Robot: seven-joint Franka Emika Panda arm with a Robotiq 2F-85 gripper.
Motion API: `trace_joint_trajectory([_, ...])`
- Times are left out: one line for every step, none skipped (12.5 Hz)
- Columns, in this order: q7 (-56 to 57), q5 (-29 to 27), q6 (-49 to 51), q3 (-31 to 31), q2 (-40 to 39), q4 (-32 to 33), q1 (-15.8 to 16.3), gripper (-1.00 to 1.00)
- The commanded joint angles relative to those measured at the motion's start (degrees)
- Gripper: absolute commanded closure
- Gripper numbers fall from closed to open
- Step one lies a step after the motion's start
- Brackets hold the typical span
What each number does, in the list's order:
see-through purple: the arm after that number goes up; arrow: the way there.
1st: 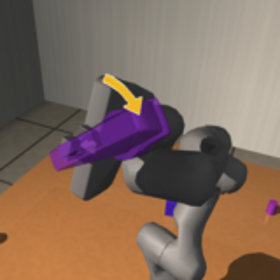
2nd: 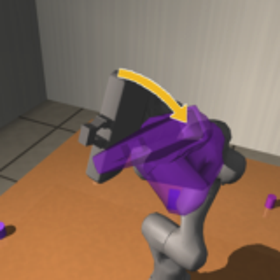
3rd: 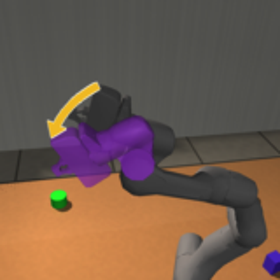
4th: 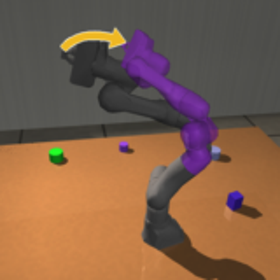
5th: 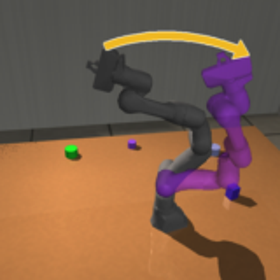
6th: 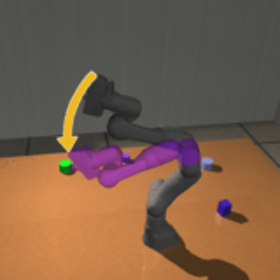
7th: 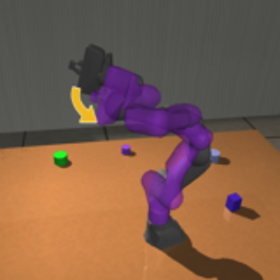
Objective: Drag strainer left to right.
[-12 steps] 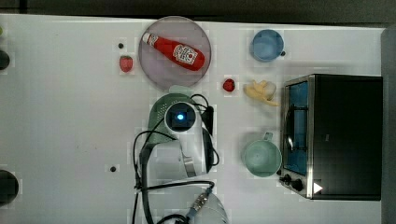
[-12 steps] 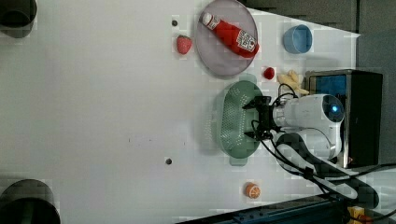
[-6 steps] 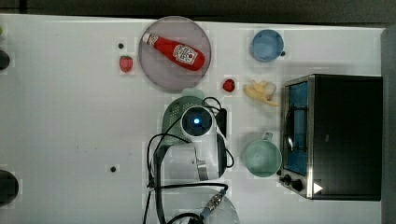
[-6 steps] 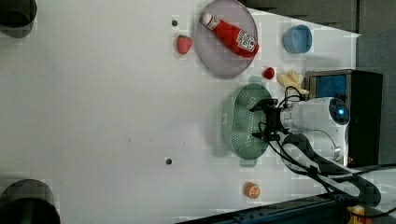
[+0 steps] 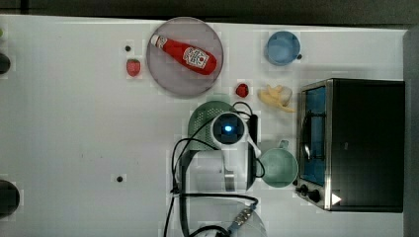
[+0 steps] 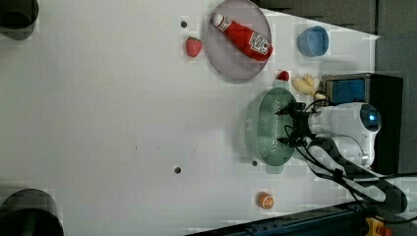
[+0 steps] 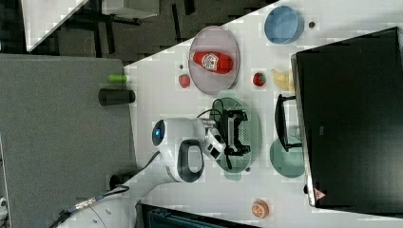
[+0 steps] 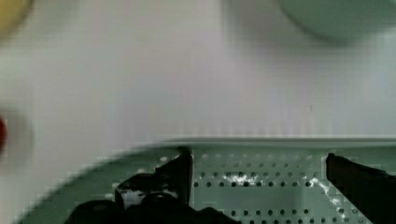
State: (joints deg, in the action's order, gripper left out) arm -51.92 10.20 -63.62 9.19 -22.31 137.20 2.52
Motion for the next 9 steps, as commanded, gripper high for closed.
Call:
trace_joint_trajectory([6.29,-0.55,0.40,1.69,0.83,-0.29,-1.44,-1.00])
trace_joint_trajectory([7.52,-0.55,0.39,1.54,1.30,-0.40,-1.43,-1.00])
trace_joint_trajectory([10.89,-0.56,0.53,1.14,2.38,-0.42,-1.43,-1.00])
trace_joint_trajectory([15.46,-0.58,0.91,0.55,4.09,-0.39,-1.43,-1.00])
trace_joint_trajectory([20.46,-0.65,1.93,-0.03,6.42,-0.47,-1.43,-1.00])
trace_joint_trajectory([25.48,-0.74,3.58,-0.58,9.30,-0.65,-1.43,-1.00])
trace_joint_trajectory([29.53,-1.01,6.20,-1.23,12.60,-0.99,-1.41,-1.00])
trace_joint_trajectory([32.38,-1.16,9.93,-1.90,16.17,-1.61,-1.40,-1.00])
trace_joint_trajectory([34.24,-1.28,14.47,-2.54,19.85,-2.54,-1.38,-1.00])
